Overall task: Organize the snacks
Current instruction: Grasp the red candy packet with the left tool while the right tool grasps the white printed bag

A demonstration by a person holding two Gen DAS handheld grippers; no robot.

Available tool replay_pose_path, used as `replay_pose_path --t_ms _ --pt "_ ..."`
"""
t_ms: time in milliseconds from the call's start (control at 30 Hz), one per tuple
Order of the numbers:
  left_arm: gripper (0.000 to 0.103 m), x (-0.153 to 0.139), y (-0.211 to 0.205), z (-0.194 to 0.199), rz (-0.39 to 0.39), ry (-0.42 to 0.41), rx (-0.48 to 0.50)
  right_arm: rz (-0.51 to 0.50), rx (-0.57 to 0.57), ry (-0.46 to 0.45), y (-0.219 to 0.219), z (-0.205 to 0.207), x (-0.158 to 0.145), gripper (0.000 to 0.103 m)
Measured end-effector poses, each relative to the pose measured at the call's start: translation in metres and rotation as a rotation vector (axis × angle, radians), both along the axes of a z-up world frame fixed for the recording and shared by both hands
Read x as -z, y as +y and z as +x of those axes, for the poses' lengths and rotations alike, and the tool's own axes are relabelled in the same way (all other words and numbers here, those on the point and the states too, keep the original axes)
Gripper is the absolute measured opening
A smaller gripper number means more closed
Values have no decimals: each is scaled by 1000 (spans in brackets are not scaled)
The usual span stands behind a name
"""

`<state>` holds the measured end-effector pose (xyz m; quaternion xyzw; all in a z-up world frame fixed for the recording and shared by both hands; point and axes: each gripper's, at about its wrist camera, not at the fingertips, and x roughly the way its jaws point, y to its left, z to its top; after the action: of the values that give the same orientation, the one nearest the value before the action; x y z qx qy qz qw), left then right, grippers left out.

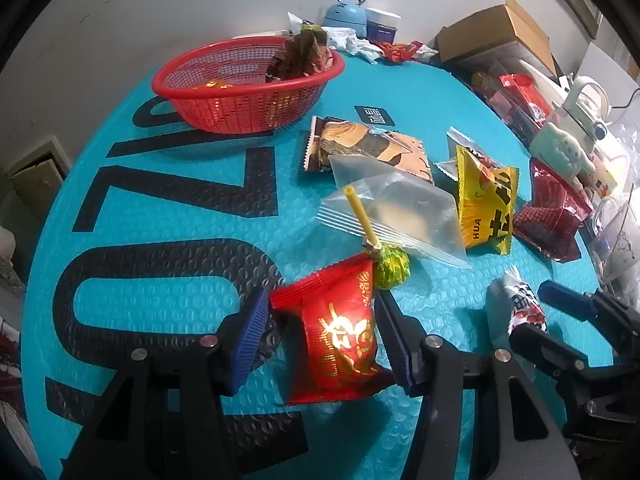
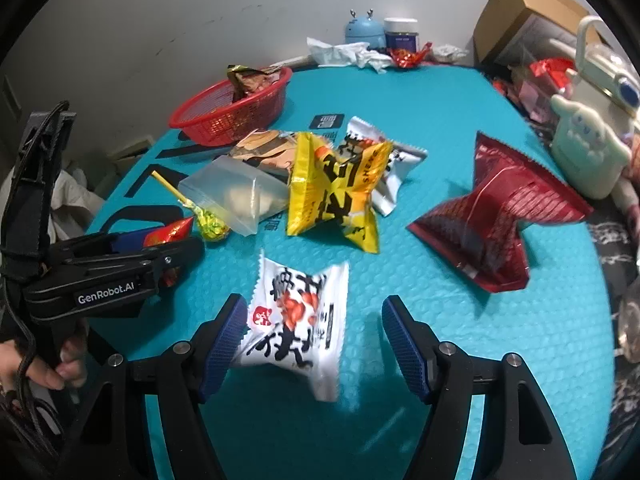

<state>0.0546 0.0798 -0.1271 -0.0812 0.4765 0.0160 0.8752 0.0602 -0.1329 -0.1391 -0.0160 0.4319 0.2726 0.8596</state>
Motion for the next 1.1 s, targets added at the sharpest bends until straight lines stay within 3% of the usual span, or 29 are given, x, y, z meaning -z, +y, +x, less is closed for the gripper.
replay_pose_path --t_ms 100,200,300,333,533,1100 --pt "54 1 -1 -2 5 -12 -5 3 -10 24 2 1 4 71" --pt "43 0 -5 -4 41 -14 3 1 -14 22 3 -1 8 70" --pt "41 -1 -7 -8 30 -12 21 2 -27 4 4 -2 9 61" --pt "35 -1 -8 -9 23 -13 28 11 -30 -2 4 -3 9 57" --pt "34 -8 -14 -17 13 -26 34 54 -39 0 -1 -3 8 51" --pt "33 -30 -31 -50 -32 -74 74 121 -79 -24 -11 -29 -10 50"
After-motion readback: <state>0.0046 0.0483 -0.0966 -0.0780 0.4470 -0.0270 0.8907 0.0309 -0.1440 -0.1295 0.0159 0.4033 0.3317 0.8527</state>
